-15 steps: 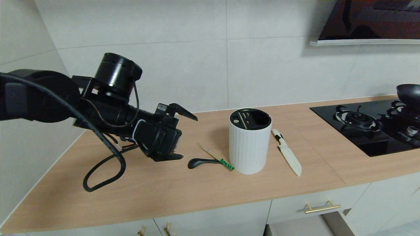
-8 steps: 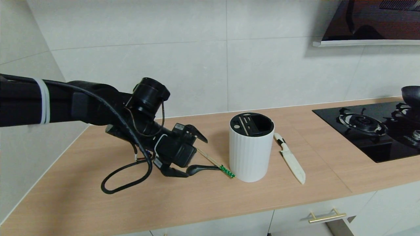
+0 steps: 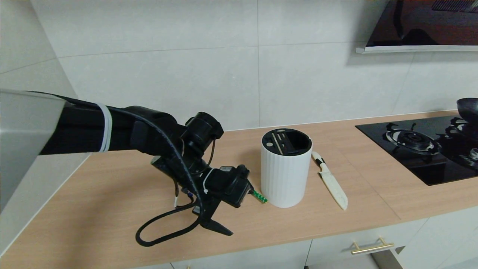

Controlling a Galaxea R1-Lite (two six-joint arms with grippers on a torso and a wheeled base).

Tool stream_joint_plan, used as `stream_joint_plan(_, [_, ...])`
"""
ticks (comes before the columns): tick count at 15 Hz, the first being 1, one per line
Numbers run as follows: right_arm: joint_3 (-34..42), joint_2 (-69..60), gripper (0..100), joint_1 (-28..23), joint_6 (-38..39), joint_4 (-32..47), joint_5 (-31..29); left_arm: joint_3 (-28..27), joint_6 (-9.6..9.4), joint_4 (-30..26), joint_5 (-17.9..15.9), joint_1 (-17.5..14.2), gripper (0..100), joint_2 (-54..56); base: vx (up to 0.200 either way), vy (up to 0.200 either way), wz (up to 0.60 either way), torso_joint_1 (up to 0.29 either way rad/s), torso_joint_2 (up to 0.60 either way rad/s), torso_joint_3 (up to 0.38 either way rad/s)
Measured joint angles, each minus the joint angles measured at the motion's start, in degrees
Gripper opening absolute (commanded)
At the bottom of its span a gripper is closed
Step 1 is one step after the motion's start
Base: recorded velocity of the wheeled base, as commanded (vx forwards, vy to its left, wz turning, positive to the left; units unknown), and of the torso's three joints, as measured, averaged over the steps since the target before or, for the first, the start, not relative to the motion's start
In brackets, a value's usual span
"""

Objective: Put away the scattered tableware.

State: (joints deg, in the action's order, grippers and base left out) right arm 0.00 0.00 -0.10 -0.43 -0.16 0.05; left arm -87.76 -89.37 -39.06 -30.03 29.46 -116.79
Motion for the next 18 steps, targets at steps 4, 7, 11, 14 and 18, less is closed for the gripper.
stream_joint_plan(4, [0.00,0.00,100,0.00,0.00,0.00,0.00,-6.81,4.19,0.41,-1.21,1.16,100,-5.95,0.000,0.000,0.00,0.000,0.00,0.000])
stream_joint_plan(7, [0.00,0.00,100,0.00,0.00,0.00,0.00,-8.35,6.50,2.24,-0.90,1.24,100,-9.09,0.000,0.000,0.00,0.000,0.00,0.000])
stream_joint_plan(11, [0.00,0.00,100,0.00,0.00,-0.02,0.02,-5.12,14.84,13.78,-0.62,0.74,100,-10.91,0.000,0.000,0.00,0.000,0.00,0.000])
stream_joint_plan(14, [0.00,0.00,100,0.00,0.00,0.00,0.02,2.84,26.75,30.88,1.32,1.35,100,-10.80,0.000,0.000,0.00,0.000,0.00,0.000])
stream_joint_plan(18, [0.00,0.00,100,0.00,0.00,0.00,0.02,7.67,29.59,35.84,3.07,1.78,100,-11.39,0.000,0.000,0.00,0.000,0.00,0.000])
